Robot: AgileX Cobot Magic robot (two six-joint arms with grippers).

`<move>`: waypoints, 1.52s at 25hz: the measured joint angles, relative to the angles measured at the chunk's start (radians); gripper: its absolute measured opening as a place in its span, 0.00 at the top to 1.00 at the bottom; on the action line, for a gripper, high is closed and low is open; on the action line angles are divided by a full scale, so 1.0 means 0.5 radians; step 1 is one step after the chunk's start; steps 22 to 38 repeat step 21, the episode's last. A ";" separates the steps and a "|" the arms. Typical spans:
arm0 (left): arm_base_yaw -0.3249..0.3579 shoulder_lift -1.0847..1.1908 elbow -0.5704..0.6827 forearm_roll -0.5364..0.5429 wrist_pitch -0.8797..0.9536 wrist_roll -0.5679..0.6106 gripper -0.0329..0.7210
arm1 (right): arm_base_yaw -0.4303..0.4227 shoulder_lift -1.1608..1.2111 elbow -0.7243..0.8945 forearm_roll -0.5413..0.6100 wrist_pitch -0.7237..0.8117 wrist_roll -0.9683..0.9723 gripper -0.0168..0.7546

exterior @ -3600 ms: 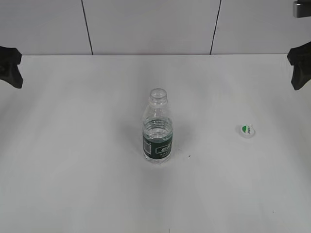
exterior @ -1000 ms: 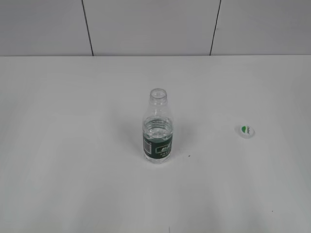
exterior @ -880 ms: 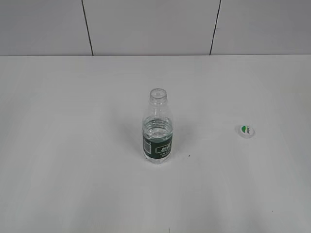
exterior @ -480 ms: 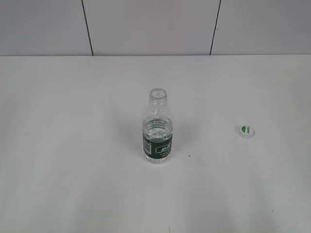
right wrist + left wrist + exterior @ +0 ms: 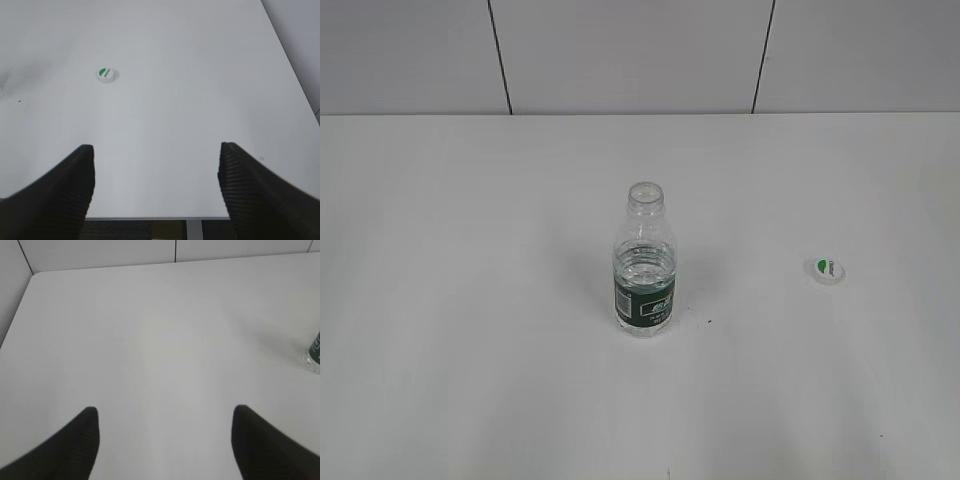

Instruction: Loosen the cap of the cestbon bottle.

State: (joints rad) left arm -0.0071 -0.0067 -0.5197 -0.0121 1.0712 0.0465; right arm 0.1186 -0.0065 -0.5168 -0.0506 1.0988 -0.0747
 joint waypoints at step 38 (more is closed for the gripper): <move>0.000 0.000 0.000 0.000 0.000 0.001 0.31 | 0.000 0.000 0.000 0.000 -0.006 0.000 0.22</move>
